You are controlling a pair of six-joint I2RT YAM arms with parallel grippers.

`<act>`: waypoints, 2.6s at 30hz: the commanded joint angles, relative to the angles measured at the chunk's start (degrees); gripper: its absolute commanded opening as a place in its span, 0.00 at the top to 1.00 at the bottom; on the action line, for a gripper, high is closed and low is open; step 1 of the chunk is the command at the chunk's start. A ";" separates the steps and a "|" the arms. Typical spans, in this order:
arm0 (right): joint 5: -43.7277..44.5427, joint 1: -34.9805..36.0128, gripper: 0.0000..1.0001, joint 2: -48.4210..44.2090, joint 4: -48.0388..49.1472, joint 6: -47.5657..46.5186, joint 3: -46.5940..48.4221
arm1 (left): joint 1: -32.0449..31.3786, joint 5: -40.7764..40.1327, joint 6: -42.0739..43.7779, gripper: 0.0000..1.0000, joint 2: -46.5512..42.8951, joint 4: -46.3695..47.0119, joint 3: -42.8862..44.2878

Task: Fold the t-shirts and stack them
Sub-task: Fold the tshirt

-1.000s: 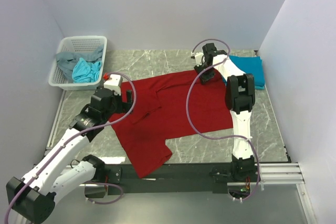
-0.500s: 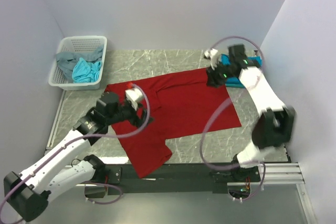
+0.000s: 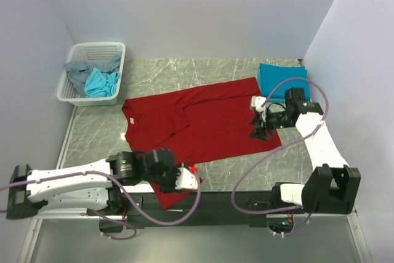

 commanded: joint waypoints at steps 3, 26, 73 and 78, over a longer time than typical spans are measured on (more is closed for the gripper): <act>-6.47 -3.58 0.36 5.43 -11.97 -11.50 6.19 | -13.01 -13.08 -4.42 0.53 12.78 -15.74 10.93; -2.70 -7.01 0.35 1.92 -2.84 -2.03 1.62 | -21.31 -16.01 -50.76 0.48 31.39 -35.20 27.17; -5.51 -10.00 0.35 4.74 -9.78 -7.12 3.21 | -13.14 -16.88 -54.03 0.77 40.43 -23.24 7.63; -5.95 -10.18 0.35 4.74 -11.45 -8.62 3.38 | -10.68 -18.02 -54.73 0.81 37.97 -23.42 7.80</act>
